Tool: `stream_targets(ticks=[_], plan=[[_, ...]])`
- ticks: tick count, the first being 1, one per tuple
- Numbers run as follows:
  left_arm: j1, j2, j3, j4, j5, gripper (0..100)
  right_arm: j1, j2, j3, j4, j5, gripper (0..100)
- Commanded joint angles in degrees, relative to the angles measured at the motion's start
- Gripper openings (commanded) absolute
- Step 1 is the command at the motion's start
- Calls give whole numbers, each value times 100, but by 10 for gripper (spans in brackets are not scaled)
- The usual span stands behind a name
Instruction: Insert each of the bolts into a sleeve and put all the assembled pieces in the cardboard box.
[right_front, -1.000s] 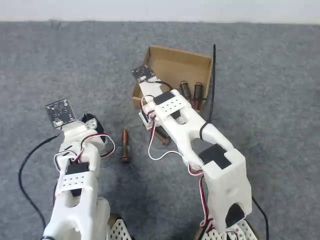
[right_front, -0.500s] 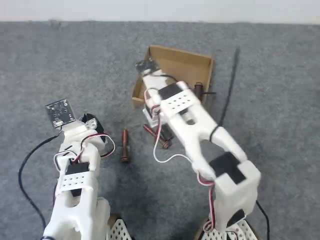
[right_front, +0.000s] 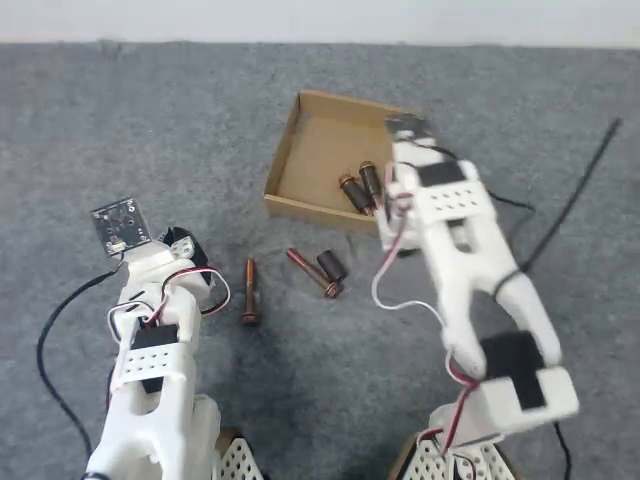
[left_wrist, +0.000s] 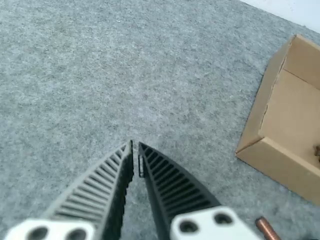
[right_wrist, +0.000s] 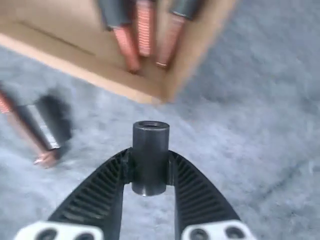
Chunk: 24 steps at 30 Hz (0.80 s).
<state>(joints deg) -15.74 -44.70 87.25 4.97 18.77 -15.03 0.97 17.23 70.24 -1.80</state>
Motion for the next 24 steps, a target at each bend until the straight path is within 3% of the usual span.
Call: stream_targets(ticks=[1, 11, 13, 17, 24], plan=[[35, -167, -75, -9, -53, 9, 391, -1068, 765, -497, -35, 7], [62, -202, -75, 18, -53, 9, 1833, -2941, 3631, -1886, -9, 9], [176, -202, -66, 70, -53, 9, 2176, -3187, 4035, -2097, 290, 9], [431, -211, -312, 905, -53, 9, 2774, -3565, 4703, -2413, 1020, 7], [448, -149, -1780, 3156, -255, 9, 3152, -3864, 5037, -2466, 1284, 7]])
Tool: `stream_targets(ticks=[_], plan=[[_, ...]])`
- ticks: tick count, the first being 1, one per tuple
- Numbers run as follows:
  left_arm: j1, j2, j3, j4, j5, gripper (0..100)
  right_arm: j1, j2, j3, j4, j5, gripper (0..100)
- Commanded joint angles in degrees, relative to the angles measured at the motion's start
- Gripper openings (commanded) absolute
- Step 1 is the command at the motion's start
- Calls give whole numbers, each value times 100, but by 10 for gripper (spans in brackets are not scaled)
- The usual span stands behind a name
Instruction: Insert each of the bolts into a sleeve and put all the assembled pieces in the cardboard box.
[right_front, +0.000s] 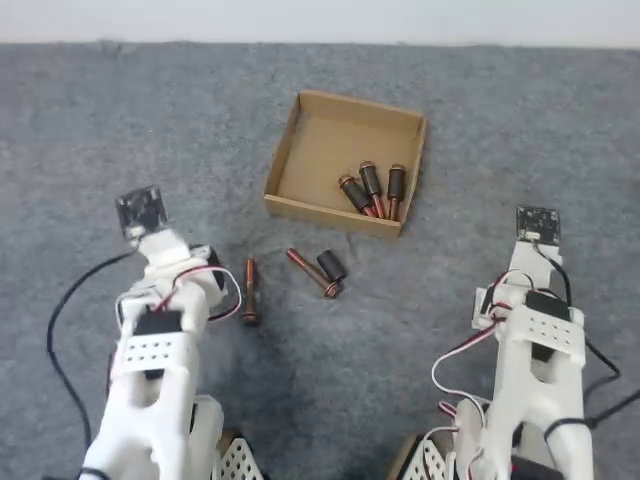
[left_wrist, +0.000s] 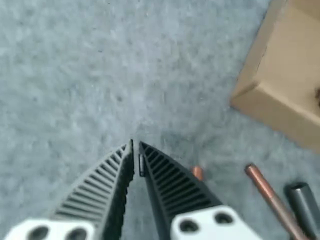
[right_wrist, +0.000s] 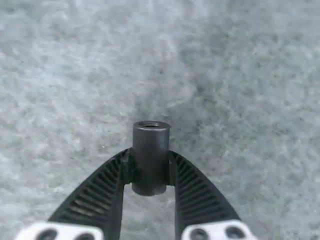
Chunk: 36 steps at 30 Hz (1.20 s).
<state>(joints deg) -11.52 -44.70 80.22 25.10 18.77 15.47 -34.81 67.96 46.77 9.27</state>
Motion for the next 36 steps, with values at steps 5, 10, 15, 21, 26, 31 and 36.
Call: stream_targets(ticks=[5, 10, 15, 21, 26, 31, 36], plan=[[554, -141, -2273, 2901, -1125, 9, 101, -277, -35, -127, 167, 7], [1284, 492, -3433, 4237, -1424, 9, 101, -277, -35, -127, 176, 7], [1793, 1556, -4356, 4800, -2303, 9, 101, -277, -35, -127, 176, 7], [2233, 2576, -5095, 4791, -4448, 20, 110, -277, -26, -127, 176, 7], [2620, 3182, -5121, 4563, -5582, 20, 119, -277, -26, -127, 176, 7], [2971, 3578, -5015, 4255, -6892, 20, 119, -268, -26, -127, 176, 7], [3349, 4000, -5042, 4229, -7534, 20, 110, -268, -26, -127, 273, 7]])
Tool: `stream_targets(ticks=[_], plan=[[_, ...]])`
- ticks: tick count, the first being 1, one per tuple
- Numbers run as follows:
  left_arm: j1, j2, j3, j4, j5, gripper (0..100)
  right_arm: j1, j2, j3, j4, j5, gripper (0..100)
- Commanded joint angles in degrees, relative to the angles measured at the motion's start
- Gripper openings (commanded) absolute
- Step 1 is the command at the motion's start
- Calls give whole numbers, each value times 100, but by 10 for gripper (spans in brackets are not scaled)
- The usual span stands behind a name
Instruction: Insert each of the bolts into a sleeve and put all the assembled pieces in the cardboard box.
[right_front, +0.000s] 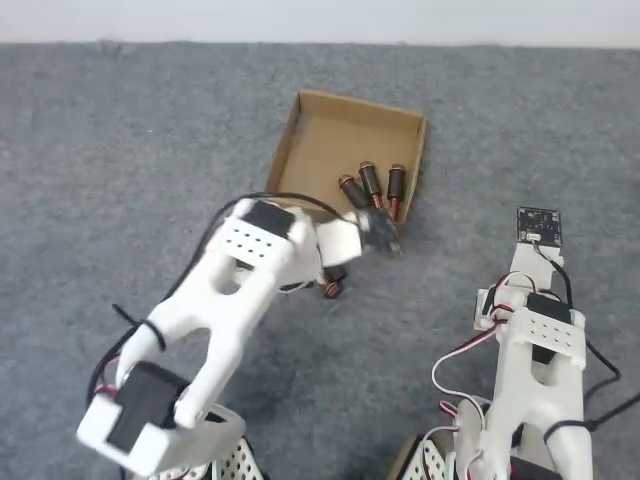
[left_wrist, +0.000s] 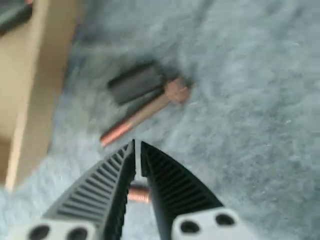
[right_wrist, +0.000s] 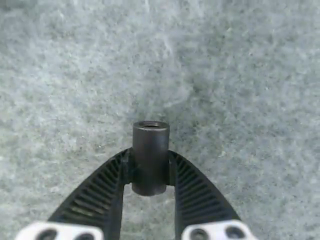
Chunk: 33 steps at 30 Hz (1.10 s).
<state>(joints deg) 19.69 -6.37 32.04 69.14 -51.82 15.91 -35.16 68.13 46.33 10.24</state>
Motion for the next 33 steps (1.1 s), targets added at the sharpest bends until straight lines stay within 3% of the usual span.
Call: stream_targets(ticks=[1, 11, 16, 20, 33], plan=[[264, 281, -242, -185, -536, 20, 66, -233, -35, -84, 255, 7], [18, 1424, -1051, -299, -624, 159, -171, -224, 70, -391, 369, 7], [9, 2092, -1560, -255, -607, 160, -207, -233, 97, -426, 607, 7], [70, 2470, -2000, 255, -607, 160, -215, -233, 97, -462, 633, 7], [545, 2831, -2062, 642, -607, 13, -224, -233, 88, -497, 633, 7]])
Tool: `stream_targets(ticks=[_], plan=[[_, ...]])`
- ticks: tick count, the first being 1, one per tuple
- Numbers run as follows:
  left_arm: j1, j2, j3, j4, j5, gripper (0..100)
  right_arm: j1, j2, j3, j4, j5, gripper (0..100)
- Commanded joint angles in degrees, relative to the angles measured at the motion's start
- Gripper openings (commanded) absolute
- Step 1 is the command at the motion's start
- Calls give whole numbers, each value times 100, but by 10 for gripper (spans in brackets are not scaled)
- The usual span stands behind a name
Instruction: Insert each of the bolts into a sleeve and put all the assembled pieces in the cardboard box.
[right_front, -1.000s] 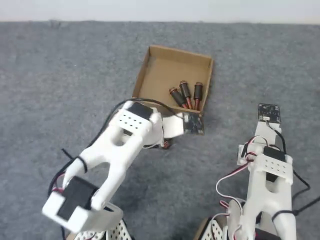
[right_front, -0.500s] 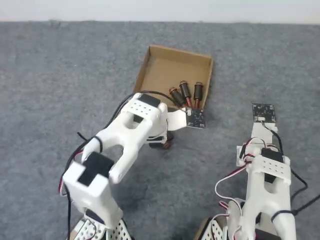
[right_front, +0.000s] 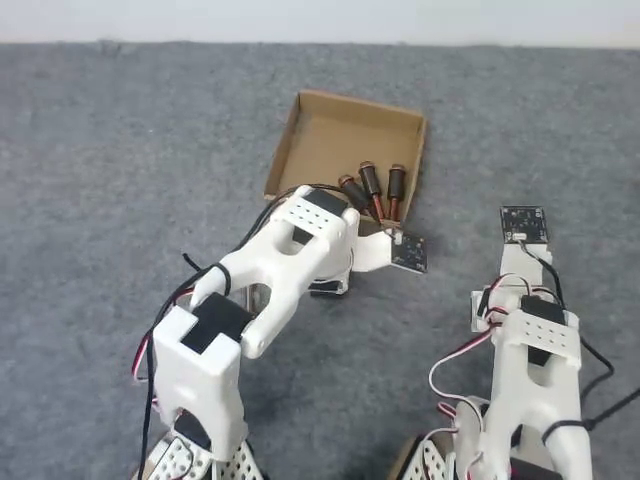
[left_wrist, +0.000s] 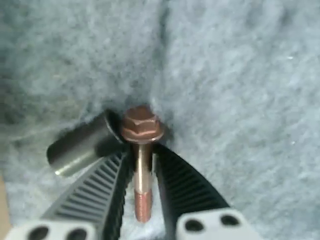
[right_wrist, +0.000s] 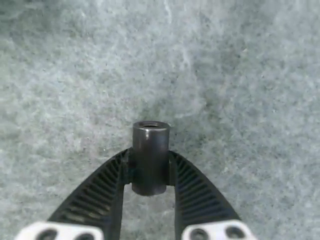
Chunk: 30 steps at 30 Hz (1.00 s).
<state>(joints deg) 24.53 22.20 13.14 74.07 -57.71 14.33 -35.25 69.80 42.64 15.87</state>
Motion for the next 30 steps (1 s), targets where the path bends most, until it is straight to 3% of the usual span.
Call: stream_targets(ticks=[1, 5, 10, 25, 30], plan=[[62, -26, -171, 229, -18, 12, -66, -224, -62, -198, 70, 7], [-9, -79, -180, 800, 220, 12, -66, -224, -53, -233, 70, 7], [-132, -79, -171, 923, 1978, 11, -66, -224, -44, -233, 70, 7], [-1196, -88, -198, -202, 4818, 13, -75, -224, 35, -224, 44, 7], [-1556, -255, -171, -290, 5811, 154, -75, -224, 44, -224, 35, 7]])
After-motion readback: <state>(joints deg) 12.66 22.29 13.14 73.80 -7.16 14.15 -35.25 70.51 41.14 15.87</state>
